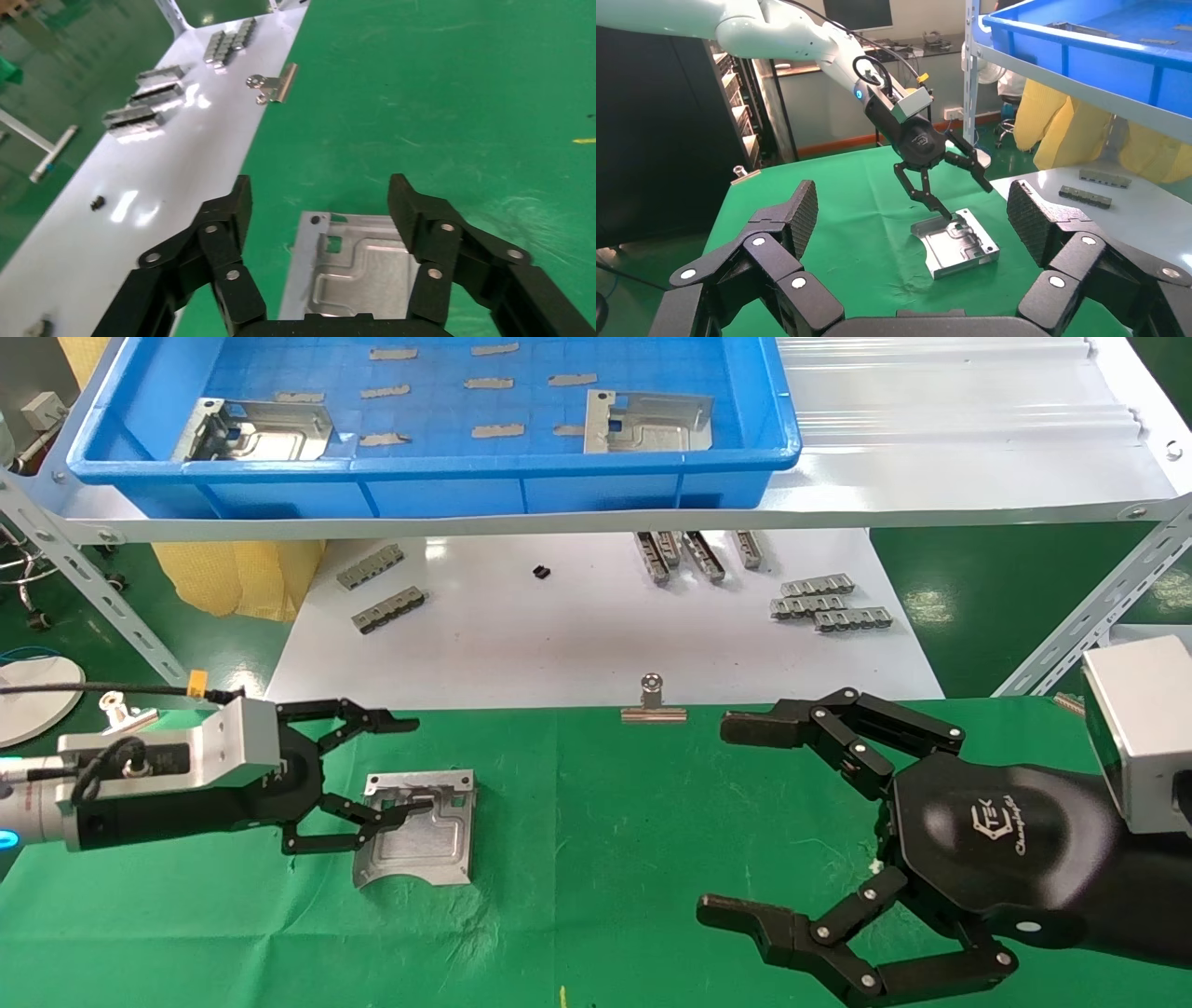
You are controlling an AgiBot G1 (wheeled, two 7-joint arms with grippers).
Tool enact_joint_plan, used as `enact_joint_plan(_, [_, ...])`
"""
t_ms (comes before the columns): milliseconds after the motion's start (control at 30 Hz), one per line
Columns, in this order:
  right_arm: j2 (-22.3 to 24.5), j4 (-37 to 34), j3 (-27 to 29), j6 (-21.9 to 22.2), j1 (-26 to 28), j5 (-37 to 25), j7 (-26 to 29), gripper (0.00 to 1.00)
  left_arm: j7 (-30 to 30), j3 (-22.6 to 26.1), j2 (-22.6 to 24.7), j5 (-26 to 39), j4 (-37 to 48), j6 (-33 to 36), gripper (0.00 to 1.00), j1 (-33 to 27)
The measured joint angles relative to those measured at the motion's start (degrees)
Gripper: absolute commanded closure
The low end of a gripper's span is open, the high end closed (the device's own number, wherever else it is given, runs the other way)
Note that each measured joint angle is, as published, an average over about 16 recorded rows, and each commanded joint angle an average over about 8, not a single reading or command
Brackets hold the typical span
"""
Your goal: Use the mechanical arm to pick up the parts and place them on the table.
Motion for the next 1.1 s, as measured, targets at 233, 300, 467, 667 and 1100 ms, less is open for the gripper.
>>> enact_joint_plan(233, [0.0, 0.0, 0.0, 0.0, 0.0, 0.0, 0.0, 0.00, -2.1, -0.9, -0.7, -1.2, -1.4, 0.0, 0.00, 1.3])
enact_joint_plan(300, [0.0, 0.0, 0.0, 0.0, 0.0, 0.0, 0.0, 0.00, -2.9, -1.2, -1.0, -1.6, -2.7, -0.1, 0.00, 1.7])
enact_joint_plan(467, [0.0, 0.0, 0.0, 0.0, 0.0, 0.0, 0.0, 0.00, -6.1, -2.4, -2.1, -3.0, -7.0, -0.5, 0.00, 3.6])
enact_joint_plan(667, [0.0, 0.0, 0.0, 0.0, 0.0, 0.0, 0.0, 0.00, -11.6, -4.4, -4.1, -5.3, -14.1, -1.1, 0.00, 6.7])
enact_joint_plan(1100, [0.0, 0.0, 0.0, 0.0, 0.0, 0.0, 0.0, 0.00, -23.9, -8.9, -8.4, -10.6, -29.9, -2.5, 0.00, 13.7])
